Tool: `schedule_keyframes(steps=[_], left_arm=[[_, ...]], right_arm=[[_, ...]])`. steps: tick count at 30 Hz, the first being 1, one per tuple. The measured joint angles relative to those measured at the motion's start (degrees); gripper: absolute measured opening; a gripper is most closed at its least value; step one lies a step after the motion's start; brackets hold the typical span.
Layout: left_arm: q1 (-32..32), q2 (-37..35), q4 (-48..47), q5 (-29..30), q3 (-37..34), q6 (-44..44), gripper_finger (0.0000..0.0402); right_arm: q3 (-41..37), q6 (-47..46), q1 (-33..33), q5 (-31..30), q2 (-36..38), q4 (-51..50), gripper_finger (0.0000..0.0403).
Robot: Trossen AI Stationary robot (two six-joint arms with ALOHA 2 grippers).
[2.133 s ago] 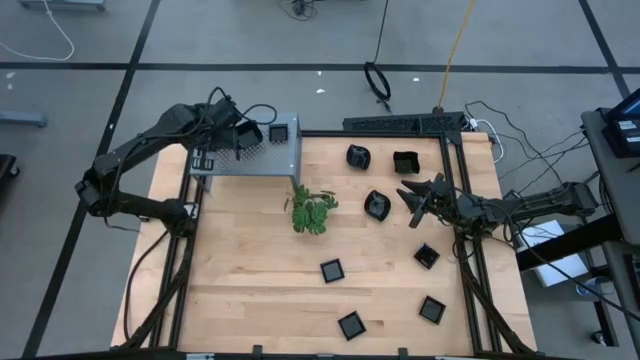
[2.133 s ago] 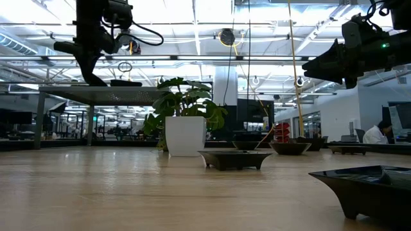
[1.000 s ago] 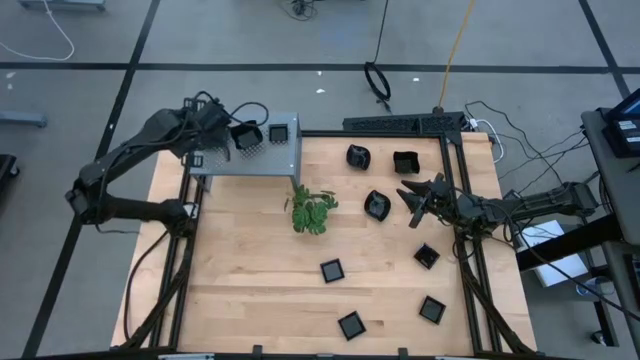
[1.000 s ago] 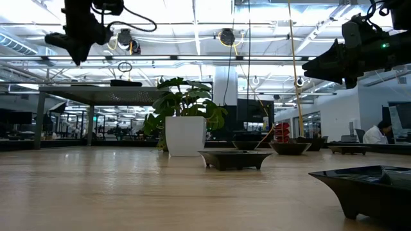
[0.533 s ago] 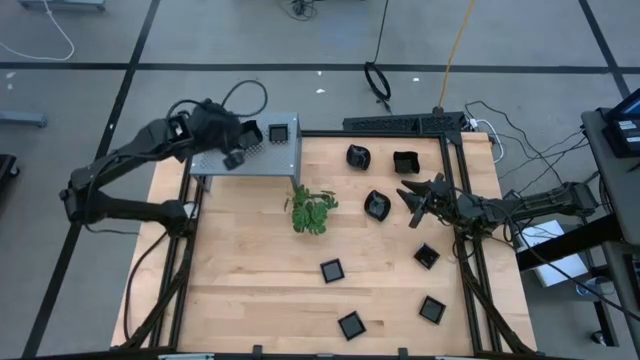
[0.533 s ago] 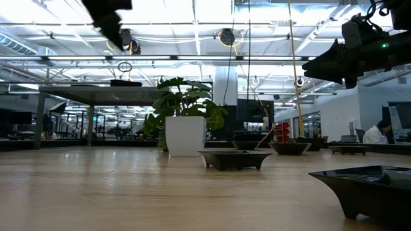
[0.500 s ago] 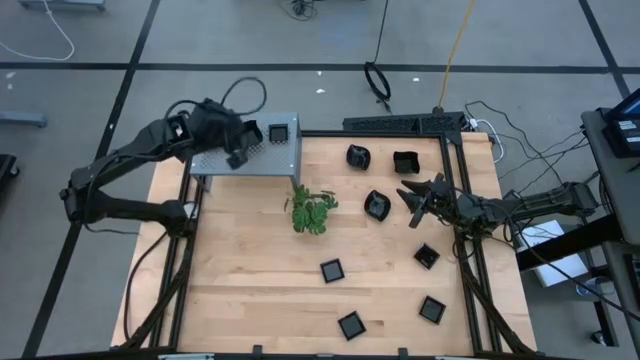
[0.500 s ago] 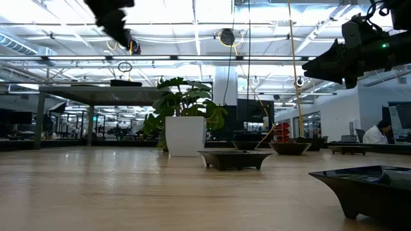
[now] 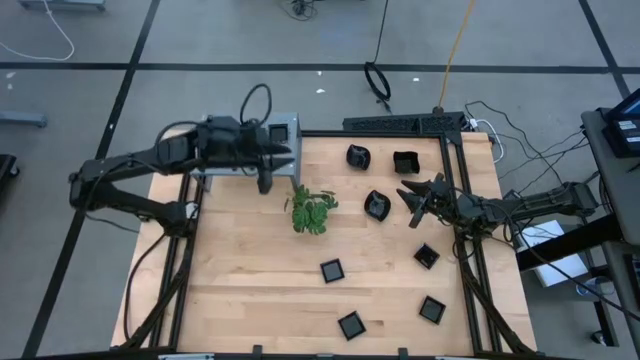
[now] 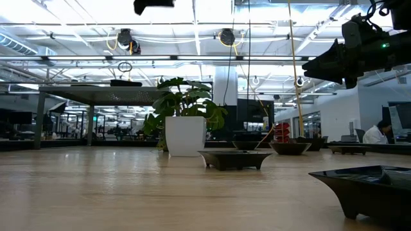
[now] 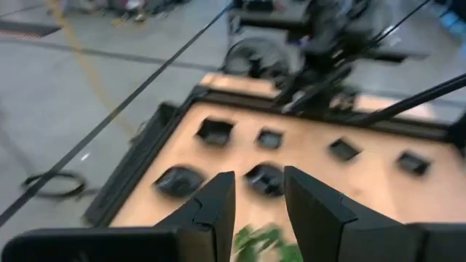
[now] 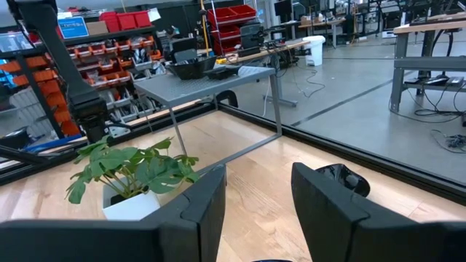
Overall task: Pick & Place Mini shaped plates
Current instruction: Stack the leaf shaped plate on top of the leaf shaped plate on the shelf
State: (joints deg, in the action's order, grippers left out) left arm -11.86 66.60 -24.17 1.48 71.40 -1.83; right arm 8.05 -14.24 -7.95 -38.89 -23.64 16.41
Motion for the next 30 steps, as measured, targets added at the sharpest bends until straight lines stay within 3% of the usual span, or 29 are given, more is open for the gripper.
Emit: schedule_keyframes(steps=[8,17,30], left_arm=[[9.35,0.30,7.88,0.74,0.00,-3.71,0.0122],[18.65,1.95,10.45,6.65,-0.01,-5.00,0.0122],[23.18,4.39,10.91,6.55,0.04,-4.37,0.0122]], right_arm=[[0.00,0.02,0.00,-0.02,0.00,0.00,0.0144],[0.00,0.01,0.00,-0.02,0.00,0.02,0.0144],[0.00,-0.01,0.00,-0.02,0.00,0.02,0.0146]])
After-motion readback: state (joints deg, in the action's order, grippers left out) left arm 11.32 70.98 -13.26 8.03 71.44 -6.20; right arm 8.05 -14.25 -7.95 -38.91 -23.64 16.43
